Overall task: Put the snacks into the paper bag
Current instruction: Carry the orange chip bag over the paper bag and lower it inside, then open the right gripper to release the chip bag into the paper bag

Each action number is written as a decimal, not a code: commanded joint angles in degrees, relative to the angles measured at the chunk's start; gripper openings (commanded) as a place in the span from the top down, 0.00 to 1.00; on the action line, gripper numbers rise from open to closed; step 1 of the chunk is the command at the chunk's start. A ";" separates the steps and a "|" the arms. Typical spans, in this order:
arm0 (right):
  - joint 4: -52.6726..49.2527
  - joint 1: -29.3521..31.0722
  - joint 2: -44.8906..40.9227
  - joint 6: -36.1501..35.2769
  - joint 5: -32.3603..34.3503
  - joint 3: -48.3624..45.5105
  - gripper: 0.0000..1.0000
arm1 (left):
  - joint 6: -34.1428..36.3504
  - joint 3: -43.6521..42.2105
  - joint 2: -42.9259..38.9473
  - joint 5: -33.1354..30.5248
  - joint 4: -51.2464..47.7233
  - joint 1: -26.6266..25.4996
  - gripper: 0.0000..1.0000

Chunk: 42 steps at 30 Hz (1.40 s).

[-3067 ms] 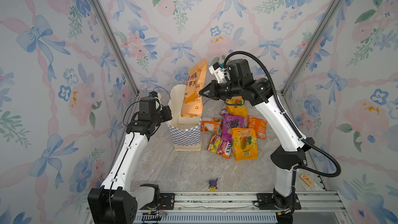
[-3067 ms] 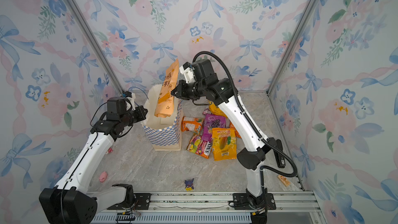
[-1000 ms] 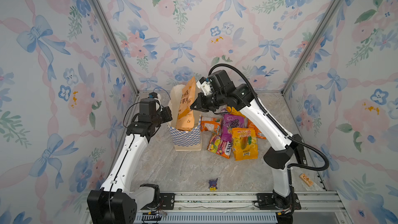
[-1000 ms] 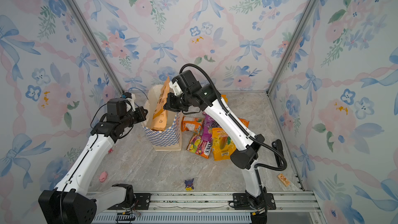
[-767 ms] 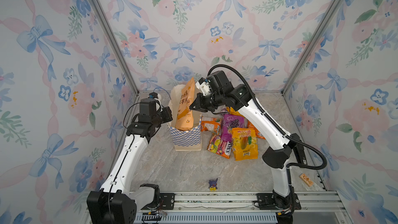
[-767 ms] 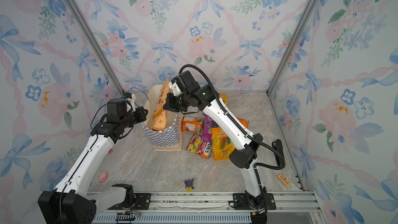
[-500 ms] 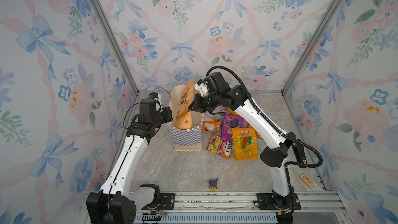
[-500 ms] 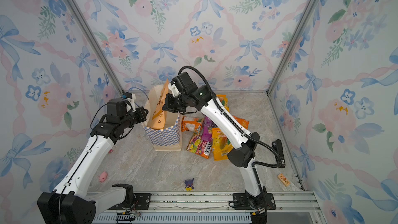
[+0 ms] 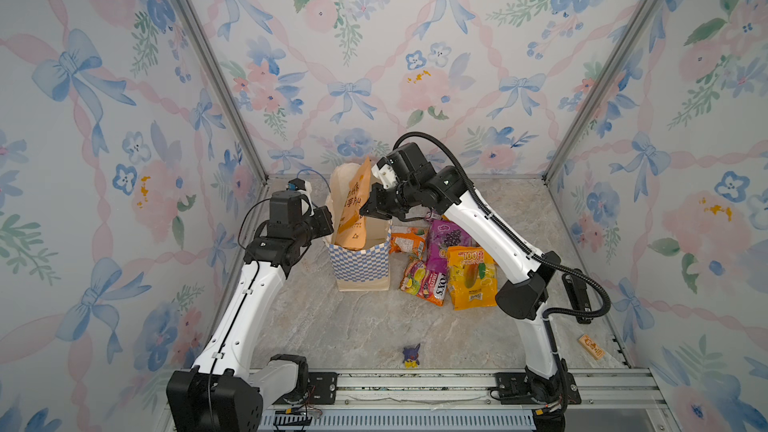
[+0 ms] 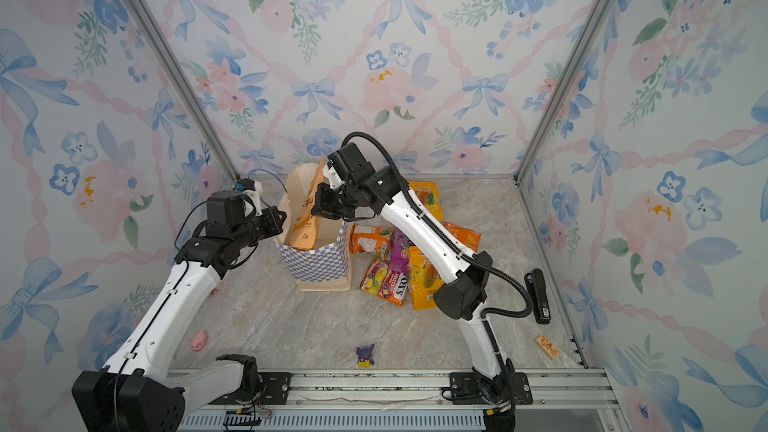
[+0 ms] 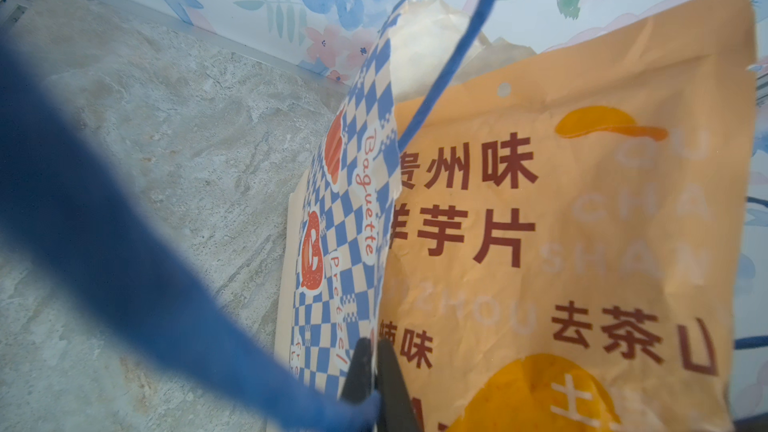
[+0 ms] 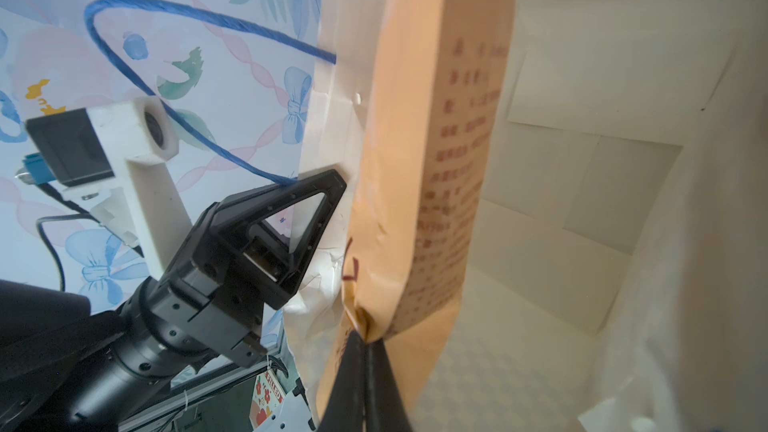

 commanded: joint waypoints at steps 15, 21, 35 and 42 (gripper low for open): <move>1.38 -0.40 2.51 1.51 -2.44 3.36 0.98 | -0.90 -0.21 -0.28 1.33 1.66 -0.94 1.00; 1.73 -0.39 3.16 1.88 -2.81 3.82 0.96 | -0.80 -0.19 -0.35 1.37 1.65 -0.93 1.00; 2.07 -0.58 3.61 1.97 -3.44 3.65 0.74 | -0.75 -0.24 -0.08 1.24 1.67 -1.03 1.00; 1.95 -0.58 2.77 1.10 -3.85 3.56 0.73 | -0.69 -0.20 0.25 1.37 1.66 -1.02 1.00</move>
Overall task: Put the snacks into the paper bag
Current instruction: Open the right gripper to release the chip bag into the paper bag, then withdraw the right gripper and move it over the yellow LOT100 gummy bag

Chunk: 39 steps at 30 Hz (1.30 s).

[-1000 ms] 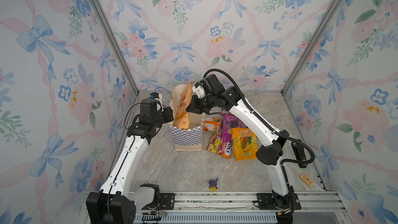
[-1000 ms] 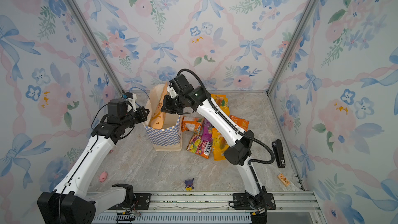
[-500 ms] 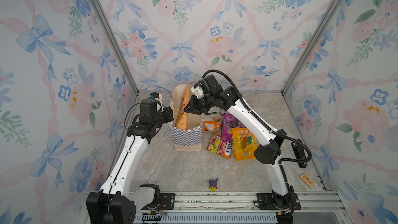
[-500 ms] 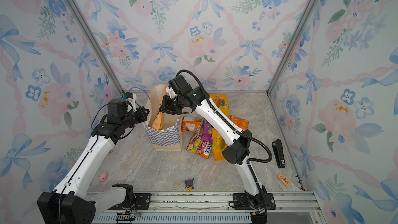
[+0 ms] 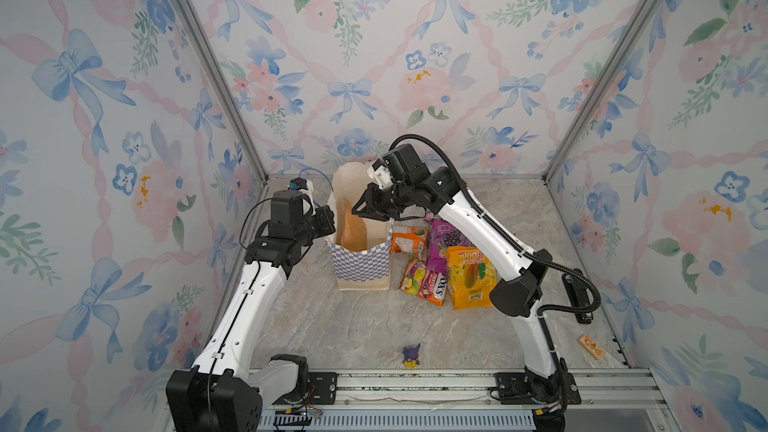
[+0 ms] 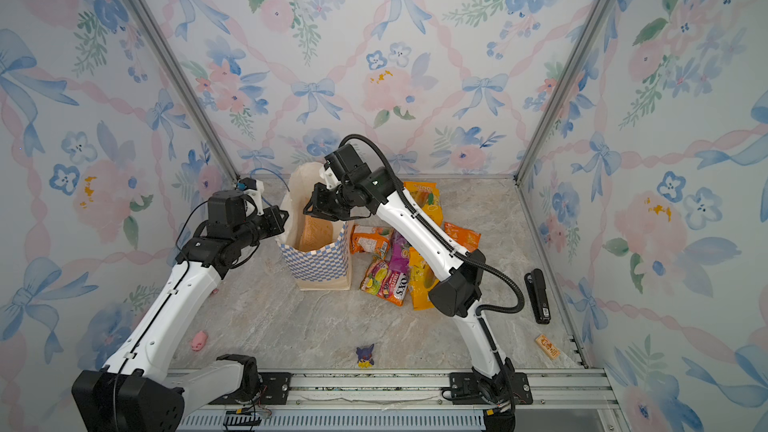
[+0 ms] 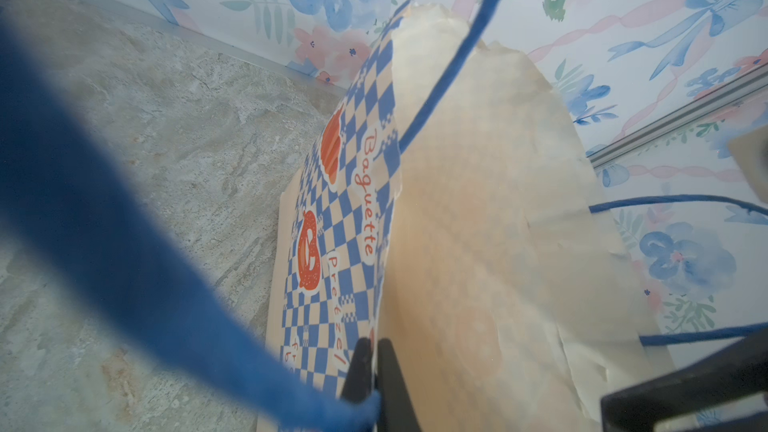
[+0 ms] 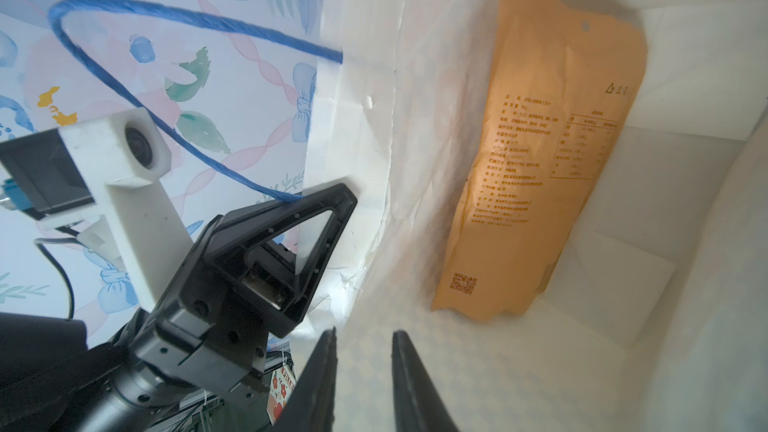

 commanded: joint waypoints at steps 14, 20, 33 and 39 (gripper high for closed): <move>-10.22 -0.26 -8.73 -12.00 2.14 1.91 0.56 | -0.43 -0.20 -0.32 0.95 0.85 -0.33 1.00; -14.16 -0.25 -16.67 -18.49 3.57 -4.36 0.43 | -0.45 -0.09 -0.23 1.11 0.78 -0.33 1.00; -7.60 -7.23 -43.67 -21.31 0.43 -36.14 0.13 | -0.06 0.49 0.49 1.25 0.84 -0.34 1.00; -7.90 -16.02 -55.70 -20.99 0.66 -50.78 0.05 | 0.08 0.35 0.72 1.28 0.89 -0.33 1.00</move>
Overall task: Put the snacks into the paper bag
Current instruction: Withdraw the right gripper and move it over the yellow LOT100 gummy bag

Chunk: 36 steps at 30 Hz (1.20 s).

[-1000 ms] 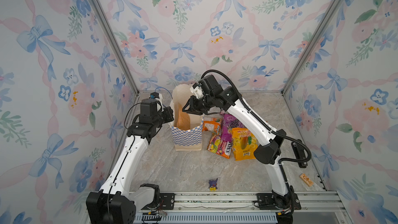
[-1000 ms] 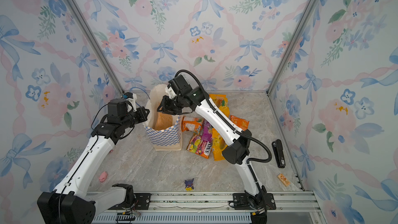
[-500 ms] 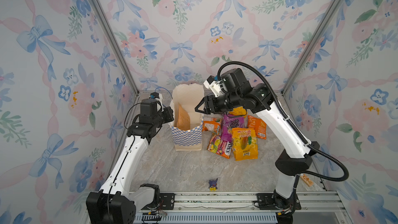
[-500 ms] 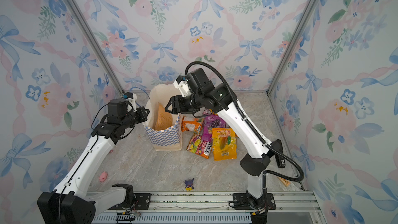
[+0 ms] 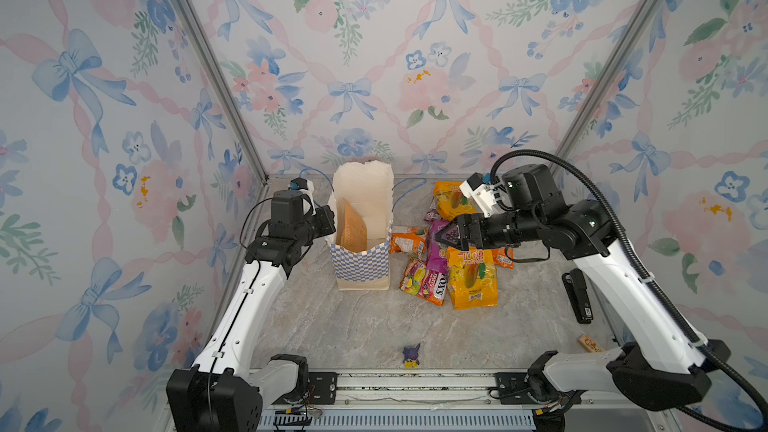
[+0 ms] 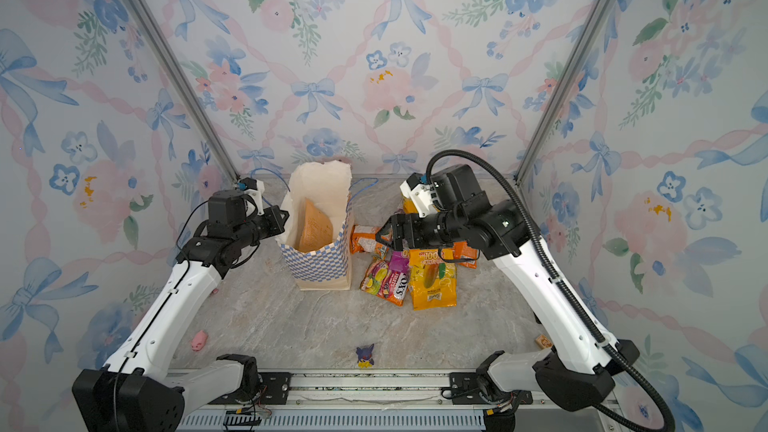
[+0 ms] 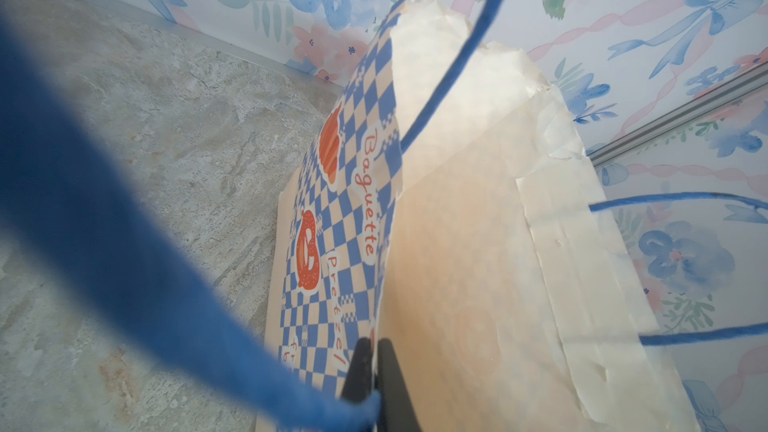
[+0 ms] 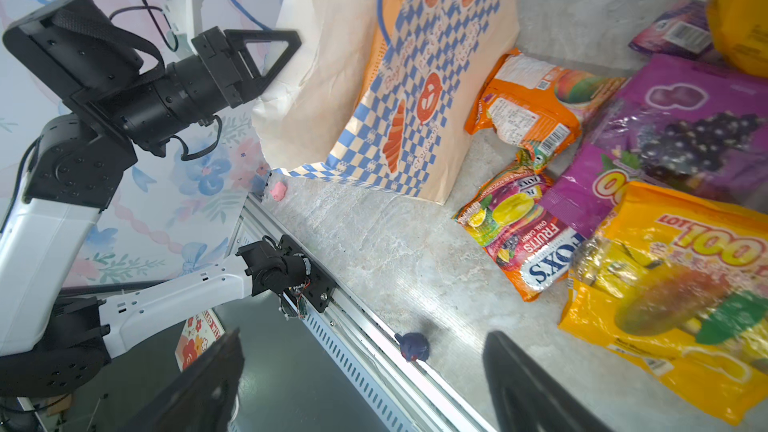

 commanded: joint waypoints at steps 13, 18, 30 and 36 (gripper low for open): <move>-3.20 -27.53 -13.19 -8.85 -3.64 -30.67 0.03 | 0.26 0.55 0.16 0.84 0.84 -0.42 1.00; 0.34 -33.97 -11.54 -11.00 -6.38 -36.93 0.03 | 0.31 0.47 0.48 1.09 0.84 -0.42 1.00; 11.29 -36.67 -6.24 -6.22 -3.64 -44.74 0.04 | 0.40 0.00 0.03 0.83 0.84 -0.42 1.00; 15.71 -36.63 -3.52 -4.35 -3.19 -48.11 0.03 | 0.39 0.22 0.61 1.02 0.86 -0.42 1.00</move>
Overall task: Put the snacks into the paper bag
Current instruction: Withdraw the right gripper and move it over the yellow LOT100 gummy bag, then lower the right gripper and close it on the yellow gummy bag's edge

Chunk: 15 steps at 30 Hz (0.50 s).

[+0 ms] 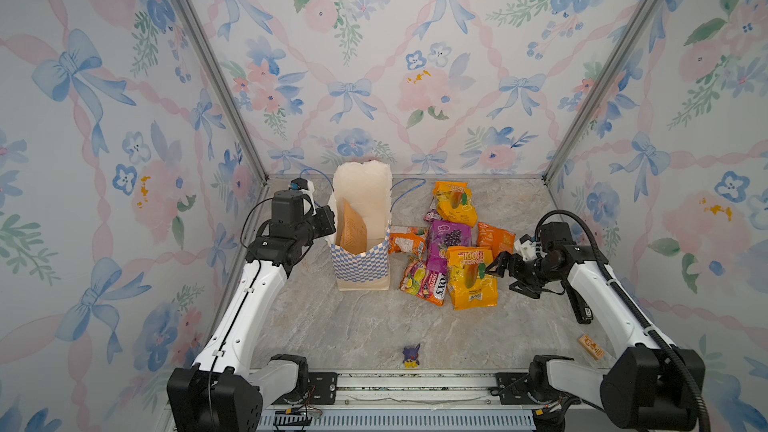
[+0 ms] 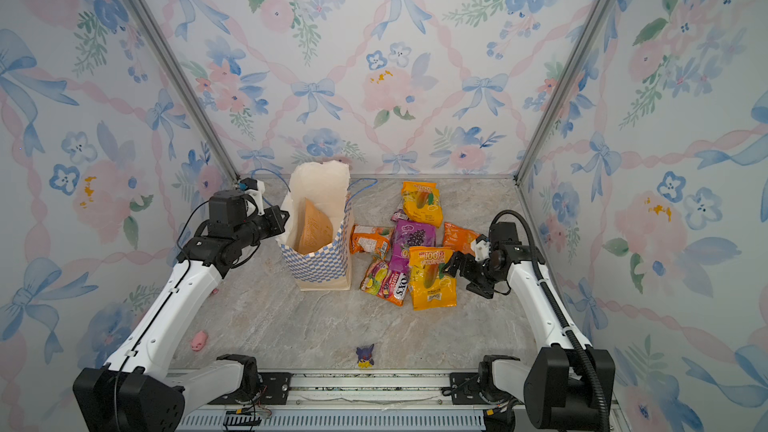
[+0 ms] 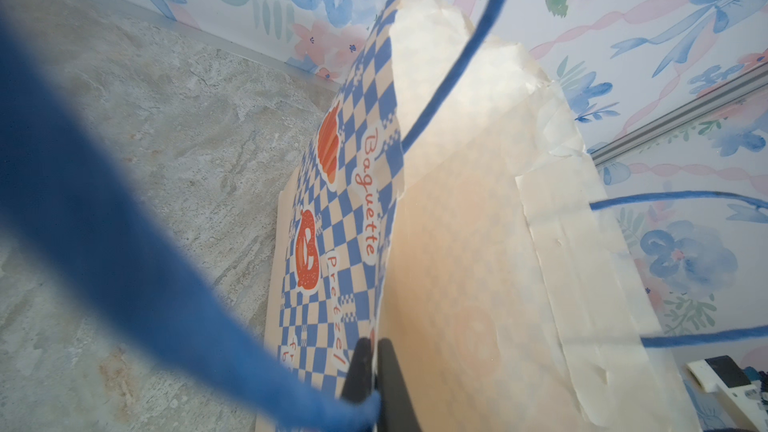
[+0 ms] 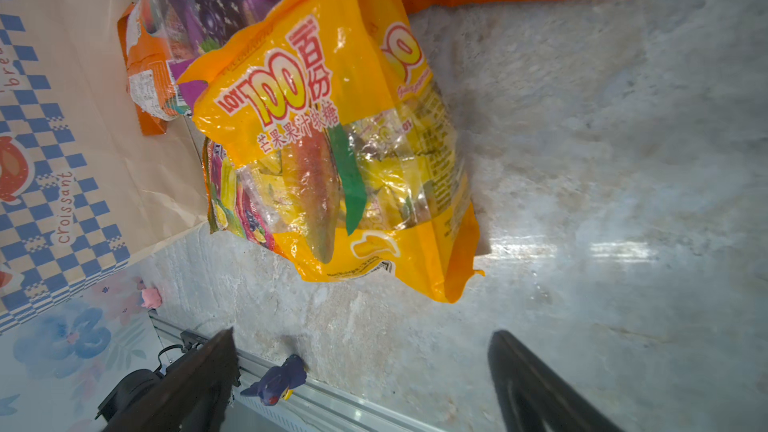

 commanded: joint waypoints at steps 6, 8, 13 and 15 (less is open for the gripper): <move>7.30 -0.48 3.28 3.07 1.44 -3.98 0.04 | 0.29 0.29 0.74 0.91 0.86 -0.42 1.00; 8.73 -0.39 3.69 3.54 1.45 -4.77 0.03 | 0.31 0.33 0.63 0.89 0.82 -0.42 1.00; 12.15 0.83 5.35 4.66 1.04 -6.11 0.03 | 0.09 0.29 0.52 1.01 0.88 -0.37 1.00; 13.19 1.42 6.37 4.79 1.09 -6.14 0.03 | 0.13 0.34 0.47 1.07 0.82 -0.42 1.00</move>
